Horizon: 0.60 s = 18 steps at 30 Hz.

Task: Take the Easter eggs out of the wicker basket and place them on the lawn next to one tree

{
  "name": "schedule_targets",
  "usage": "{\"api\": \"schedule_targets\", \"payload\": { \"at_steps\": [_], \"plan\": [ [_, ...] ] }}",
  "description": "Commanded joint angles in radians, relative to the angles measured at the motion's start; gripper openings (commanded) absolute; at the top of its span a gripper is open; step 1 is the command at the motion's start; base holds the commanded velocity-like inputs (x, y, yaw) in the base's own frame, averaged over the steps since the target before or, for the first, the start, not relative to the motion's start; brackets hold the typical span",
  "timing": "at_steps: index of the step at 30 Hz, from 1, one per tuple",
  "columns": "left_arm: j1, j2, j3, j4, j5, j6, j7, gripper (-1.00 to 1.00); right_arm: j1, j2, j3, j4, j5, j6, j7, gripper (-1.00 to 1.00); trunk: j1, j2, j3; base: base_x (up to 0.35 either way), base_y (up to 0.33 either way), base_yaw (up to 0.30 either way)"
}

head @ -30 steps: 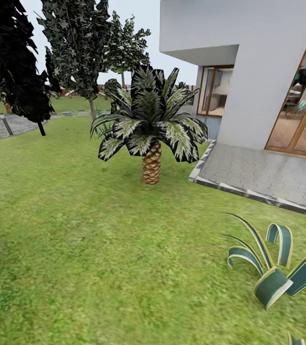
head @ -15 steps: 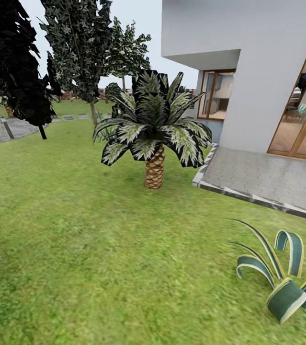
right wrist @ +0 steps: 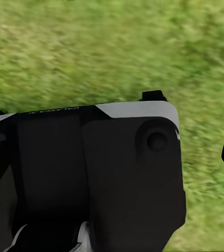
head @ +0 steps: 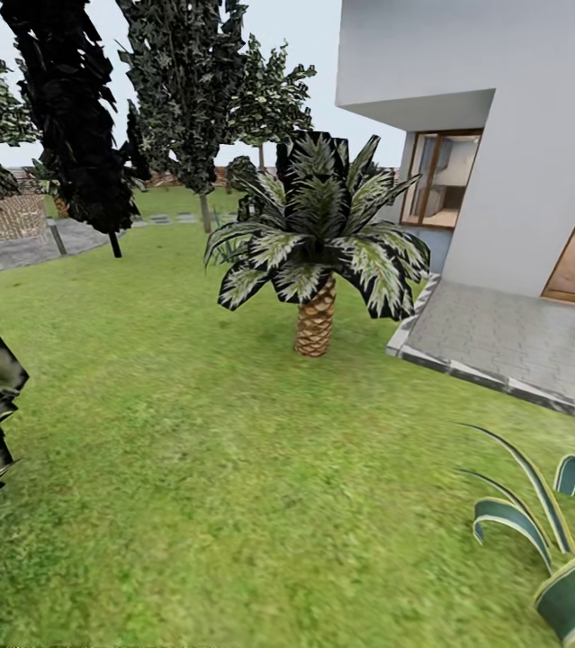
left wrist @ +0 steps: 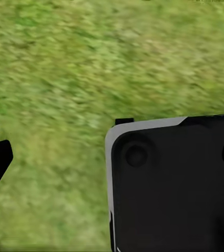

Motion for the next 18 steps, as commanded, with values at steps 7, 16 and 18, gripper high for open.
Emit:
{"api": "schedule_targets", "payload": {
  "at_steps": [7,16,18],
  "plan": [
    [-0.001,0.0,-0.004,0.001,0.0,-0.003,0.001,1.0,0.0,0.001,-0.005,-0.002,0.0,0.006,0.001,1.0,0.001,-0.002,-0.002,0.163,0.0,0.055],
    [-0.001,0.0,-0.004,0.001,-0.002,-0.003,0.001,1.0,0.0,0.002,-0.004,-0.001,0.0,0.006,0.001,1.0,0.001,-0.002,-0.002,0.041,0.007,0.148],
    [-0.001,0.001,-0.004,0.001,-0.001,-0.003,0.001,1.0,0.0,0.002,-0.004,0.0,0.0,0.006,0.001,1.0,0.001,-0.002,-0.002,0.108,0.086,0.232]
  ]
}}
